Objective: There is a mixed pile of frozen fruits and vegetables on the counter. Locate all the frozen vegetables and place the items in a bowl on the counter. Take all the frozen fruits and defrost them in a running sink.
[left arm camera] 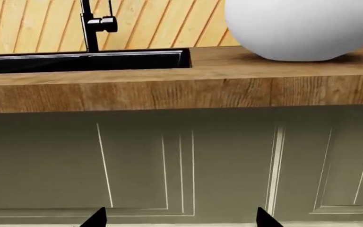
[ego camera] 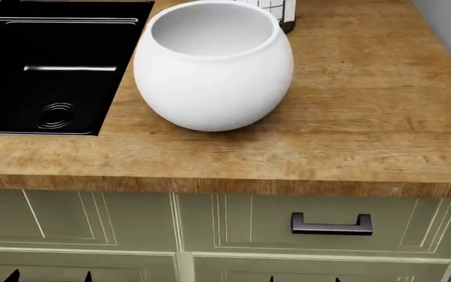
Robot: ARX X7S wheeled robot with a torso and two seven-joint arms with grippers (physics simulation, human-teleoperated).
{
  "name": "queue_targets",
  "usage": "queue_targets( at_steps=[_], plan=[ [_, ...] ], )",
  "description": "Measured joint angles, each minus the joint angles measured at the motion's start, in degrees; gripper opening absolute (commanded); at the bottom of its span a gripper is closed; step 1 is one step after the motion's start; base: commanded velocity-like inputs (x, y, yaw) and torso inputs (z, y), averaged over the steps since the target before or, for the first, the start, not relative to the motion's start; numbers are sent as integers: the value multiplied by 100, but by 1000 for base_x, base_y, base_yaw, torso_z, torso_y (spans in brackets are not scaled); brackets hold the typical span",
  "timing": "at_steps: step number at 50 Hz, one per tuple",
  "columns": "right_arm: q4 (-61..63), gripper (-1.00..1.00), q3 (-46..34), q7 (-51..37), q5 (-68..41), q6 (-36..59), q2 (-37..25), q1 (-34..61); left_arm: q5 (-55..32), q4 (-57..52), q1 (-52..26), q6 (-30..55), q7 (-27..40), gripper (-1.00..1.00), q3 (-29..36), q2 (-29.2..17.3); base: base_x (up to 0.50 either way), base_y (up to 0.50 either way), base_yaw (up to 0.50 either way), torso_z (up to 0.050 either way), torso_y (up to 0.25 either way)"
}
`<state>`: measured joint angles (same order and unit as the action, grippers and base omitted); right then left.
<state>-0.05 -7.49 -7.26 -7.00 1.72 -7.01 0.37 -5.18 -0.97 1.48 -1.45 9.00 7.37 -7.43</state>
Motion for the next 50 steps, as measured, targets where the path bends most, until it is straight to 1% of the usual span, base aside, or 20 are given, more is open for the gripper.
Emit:
queue_targets(
  at_steps=[4, 29, 47, 48, 50],
  plan=[
    [0, 100, -22, -29, -35, 1, -15, 3, -23, 1, 3, -3, 20, 100, 17, -28, 0, 0, 0, 10, 0],
    [-3, 100, -182, -216, -118, -19, -125, 12, -129, 4, -42, 18, 124, 100, 162, -150, 0, 0, 0, 50, 0],
    [-38, 100, -270, -319, -171, -33, -193, 53, -224, -10, -9, -49, 190, 100, 218, -225, 0, 0, 0, 0, 0],
    [212, 100, -192, -74, -55, 486, -123, 95, -304, -118, -9, 21, 163, 100, 259, -278, 0, 0, 0, 0, 0],
    [149, 100, -46, 43, 65, 413, 13, 102, -140, -111, -5, 52, 8, 100, 81, -125, 0, 0, 0, 0, 0]
  ],
)
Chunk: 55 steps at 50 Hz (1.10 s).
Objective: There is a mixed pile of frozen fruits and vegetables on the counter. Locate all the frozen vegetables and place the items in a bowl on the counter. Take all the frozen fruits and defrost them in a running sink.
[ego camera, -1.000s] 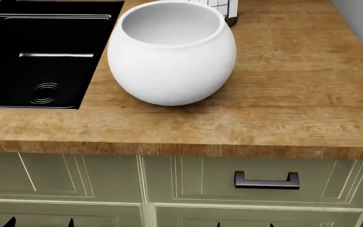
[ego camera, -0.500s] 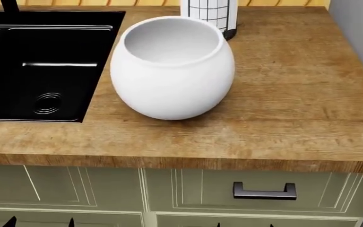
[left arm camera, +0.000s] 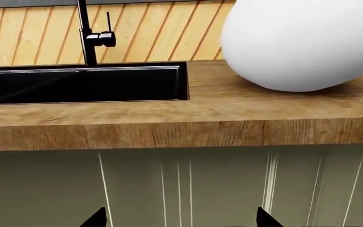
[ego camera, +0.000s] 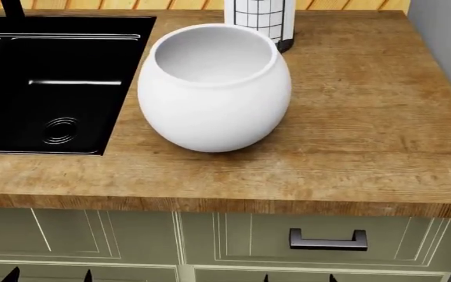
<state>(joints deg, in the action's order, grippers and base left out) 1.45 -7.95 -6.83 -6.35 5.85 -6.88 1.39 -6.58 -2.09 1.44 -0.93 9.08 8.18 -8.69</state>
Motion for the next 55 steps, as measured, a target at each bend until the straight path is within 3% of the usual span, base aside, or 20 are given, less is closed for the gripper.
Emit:
queue_targets(
  at_steps=[7, 16, 29, 36, 44, 55],
  plan=[
    [-310, 100, 178, 89, 486, -21, 230, 18, 176, 9, 33, 68, -286, 100, -452, 333, 0, 0, 0, 0, 0],
    [-155, 100, 307, 70, 699, 341, 273, 67, 231, -237, 42, 550, -340, 100, -659, 418, 0, 0, 0, 0, 0],
    [2795, 100, 564, 174, 872, 3136, -81, 492, -171, -3204, -114, 3450, -229, 100, -991, 117, 0, 0, 0, 0, 0],
    [4178, 100, 824, 420, 827, 4675, -294, 847, -1275, -4492, -312, 4752, 337, 100, -1458, -415, 0, 0, 0, 0, 0],
    [5093, 100, 1066, 691, 772, 5842, -482, 1105, -2043, -5052, -401, 5398, 800, 100, -1708, -832, 0, 0, 0, 0, 0],
    [5571, 100, 1207, 846, 802, 6553, -655, 1261, -2462, -5201, -425, 5693, 1065, 100, -1890, -1083, 128, -66, 0, 0, 0]
  ],
)
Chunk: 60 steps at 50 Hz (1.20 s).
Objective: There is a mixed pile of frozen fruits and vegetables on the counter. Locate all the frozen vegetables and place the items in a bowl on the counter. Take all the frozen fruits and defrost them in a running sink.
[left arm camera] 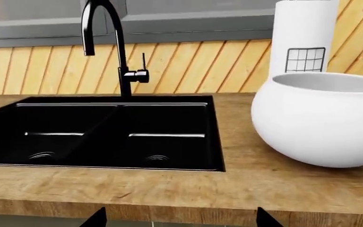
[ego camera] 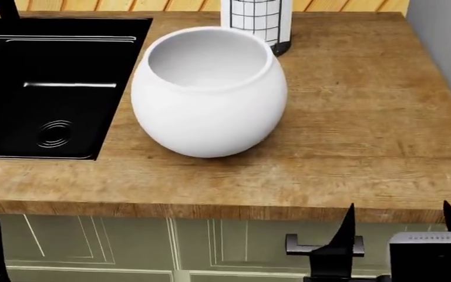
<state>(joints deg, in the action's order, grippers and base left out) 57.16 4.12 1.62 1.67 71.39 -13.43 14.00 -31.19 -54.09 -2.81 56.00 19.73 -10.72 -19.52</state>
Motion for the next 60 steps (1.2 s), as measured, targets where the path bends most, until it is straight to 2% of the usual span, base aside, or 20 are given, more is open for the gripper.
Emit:
queue_targets(
  at_steps=[11, 32, 60],
  plan=[
    [176, 100, -67, 70, 153, 334, -93, 70, -187, -4, 35, 47, 90, 100, -144, -102, 81, 0, 0, 0, 0],
    [235, 100, -350, 1195, 1679, 468, 303, 166, -390, 17, 47, 79, 187, 100, -331, -202, 500, -5, 0, 0, 0],
    [223, 100, -447, 2020, 2738, 387, 592, 211, -566, 1, 167, 46, 247, 100, -501, -338, 500, -19, 0, 0, 1]
  ],
)
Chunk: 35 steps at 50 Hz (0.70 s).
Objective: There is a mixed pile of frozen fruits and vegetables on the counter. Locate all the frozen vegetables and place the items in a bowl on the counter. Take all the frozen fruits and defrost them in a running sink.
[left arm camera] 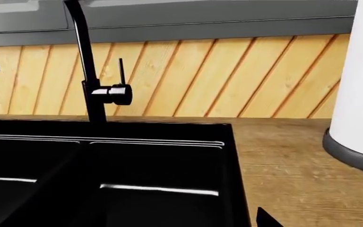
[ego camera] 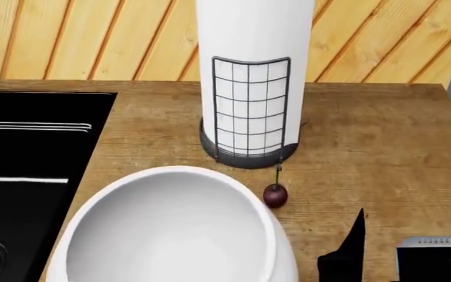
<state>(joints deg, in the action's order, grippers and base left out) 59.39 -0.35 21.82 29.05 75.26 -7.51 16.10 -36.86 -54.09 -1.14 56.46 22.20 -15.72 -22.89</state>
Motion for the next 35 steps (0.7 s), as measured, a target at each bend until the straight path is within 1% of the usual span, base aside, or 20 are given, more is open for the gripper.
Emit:
queue_targets(
  at_steps=[3, 6, 15, 20, 23, 27, 31, 35],
  plan=[
    [-4, 100, -17, 90, 116, -18, 25, 2, -30, -3, -19, 34, 26, 100, -14, -18, 462, -18, 0, 0, 0],
    [-11, 100, -42, 171, 224, -28, 44, 12, -101, -44, 24, 56, 24, 100, -117, -50, 20, 0, 0, 0, 3],
    [-38, 100, -78, 347, 461, -63, 72, 15, -160, -46, -10, 134, 101, 100, -158, -121, 0, 0, 0, 0, 0],
    [-56, 100, -142, 670, 690, 300, -7, 338, -227, -67, 9, 162, 121, 100, -244, -158, 0, 0, 0, 0, 0],
    [-225, 100, -228, 1170, 1090, 600, -88, 755, -255, -72, 7, 173, 138, 100, -275, -176, 0, 0, 0, 0, 0],
    [-646, 100, -373, 2184, 1969, 878, -109, 1387, -265, -57, -11, 175, 164, 100, -269, -192, 0, 0, 0, 0, 0],
    [-1226, 100, -489, 3104, 2663, 1043, -108, 1942, -299, -59, -15, 187, 183, 100, -287, -209, 0, 0, 0, 0, 0],
    [-1958, 100, -515, 3918, 3117, 1160, -51, 2422, -290, -37, -13, 154, 190, 100, -253, -213, 0, 0, 0, 0, 0]
  ],
)
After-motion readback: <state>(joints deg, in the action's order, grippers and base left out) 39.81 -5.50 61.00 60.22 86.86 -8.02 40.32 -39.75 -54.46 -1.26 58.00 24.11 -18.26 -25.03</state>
